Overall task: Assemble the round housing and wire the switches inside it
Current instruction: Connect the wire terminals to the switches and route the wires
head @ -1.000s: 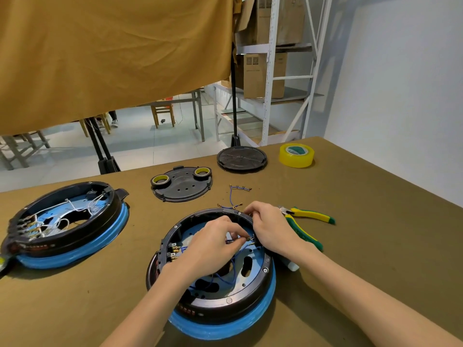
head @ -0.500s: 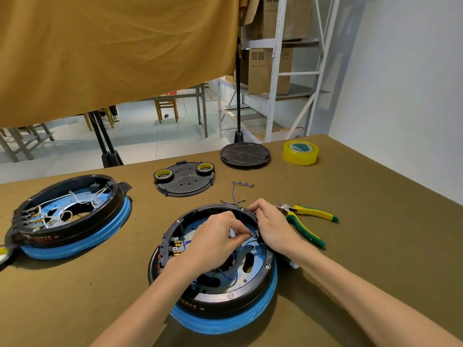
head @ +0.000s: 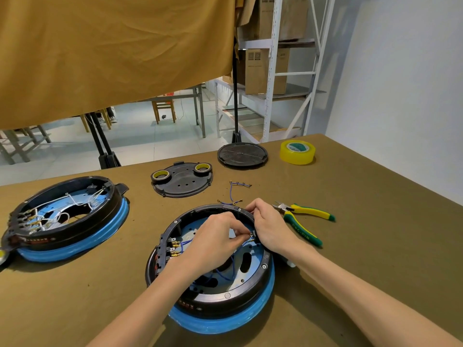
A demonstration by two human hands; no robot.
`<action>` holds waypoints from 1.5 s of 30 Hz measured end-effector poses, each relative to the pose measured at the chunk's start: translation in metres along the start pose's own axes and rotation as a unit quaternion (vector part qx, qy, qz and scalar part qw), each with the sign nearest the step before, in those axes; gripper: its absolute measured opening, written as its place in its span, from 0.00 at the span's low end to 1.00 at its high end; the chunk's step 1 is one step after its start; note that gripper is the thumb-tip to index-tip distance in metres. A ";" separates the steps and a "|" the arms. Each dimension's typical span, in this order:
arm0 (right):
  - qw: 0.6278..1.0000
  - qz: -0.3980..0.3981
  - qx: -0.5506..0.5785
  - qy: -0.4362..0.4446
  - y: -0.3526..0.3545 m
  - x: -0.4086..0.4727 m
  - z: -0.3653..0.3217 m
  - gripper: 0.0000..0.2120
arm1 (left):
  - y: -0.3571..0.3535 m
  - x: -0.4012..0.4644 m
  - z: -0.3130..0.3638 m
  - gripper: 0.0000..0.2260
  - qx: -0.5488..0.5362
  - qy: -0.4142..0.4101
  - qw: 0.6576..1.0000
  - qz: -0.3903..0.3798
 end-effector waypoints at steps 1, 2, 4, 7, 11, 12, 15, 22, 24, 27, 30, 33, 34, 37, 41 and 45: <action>1.000 -0.001 -0.006 0.002 0.000 0.001 0.000 0.12 | 0.000 0.001 0.001 0.06 0.002 -0.004 1.000 -0.004; 1.000 -0.003 -0.010 0.004 -0.001 0.001 0.000 0.12 | 0.001 0.000 0.002 0.07 0.011 -0.009 1.000 -0.008; 1.000 -0.004 -0.009 0.007 -0.002 0.001 0.002 0.12 | 0.007 -0.003 0.004 0.11 0.042 -0.022 0.999 -0.007; 1.000 -0.005 -0.017 0.012 0.000 0.004 0.005 0.13 | 0.026 -0.010 -0.002 0.14 0.076 -0.029 0.996 0.045; 0.999 0.016 -0.029 0.021 0.008 0.024 0.000 0.11 | 0.053 -0.024 -0.029 0.12 0.098 0.031 0.988 0.118; 0.999 0.027 -0.031 0.025 0.009 0.033 -0.003 0.10 | 0.055 -0.026 -0.036 0.13 0.096 0.053 0.988 0.105; 0.996 0.014 -0.083 0.021 0.005 0.063 -0.012 0.11 | 0.054 -0.031 -0.047 0.18 0.084 0.078 0.991 0.064; 0.966 -0.055 -0.250 0.042 -0.024 0.110 -0.006 0.09 | 0.054 -0.034 -0.056 0.18 0.058 0.085 0.992 0.074; 0.971 -0.036 -0.237 0.029 -0.025 0.115 -0.004 0.09 | 0.054 -0.033 -0.055 0.17 0.054 0.080 0.992 0.080; 0.969 -0.041 -0.243 0.032 -0.022 0.113 0.000 0.08 | 0.055 -0.032 -0.056 0.17 0.051 0.081 0.992 0.083; 0.974 -0.042 -0.216 0.052 -0.015 0.101 0.004 0.08 | 0.054 -0.033 -0.057 0.17 0.053 0.080 0.992 0.086; 0.989 -0.047 -0.116 0.074 0.000 0.086 -0.002 0.07 | 0.054 -0.033 -0.057 0.17 0.055 0.079 0.991 0.089; 0.992 -0.053 -0.083 0.080 0.004 0.079 -0.007 0.06 | 0.053 -0.033 -0.056 0.17 0.063 0.076 0.991 0.087; 0.991 -0.089 0.061 0.084 0.015 0.057 -0.025 0.05 | 0.053 -0.032 -0.052 0.15 0.098 0.058 0.989 0.094; 0.972 -0.153 0.165 0.074 0.019 0.032 -0.047 0.10 | 0.063 -0.031 -0.037 0.18 0.073 0.001 0.983 0.171; 0.964 -0.190 0.163 0.094 0.017 0.015 -0.062 0.10 | 0.071 -0.030 -0.021 0.16 0.083 -0.078 0.976 0.188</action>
Point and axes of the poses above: each hand's wrist, its own x-axis towards the middle knuckle, its own y-axis out of the back of the hand, z = x × y, the point moved 4 cm from there along x, towards the middle knuckle, and after that the axes turned 8 degrees about -y, right-handed, at the moved point
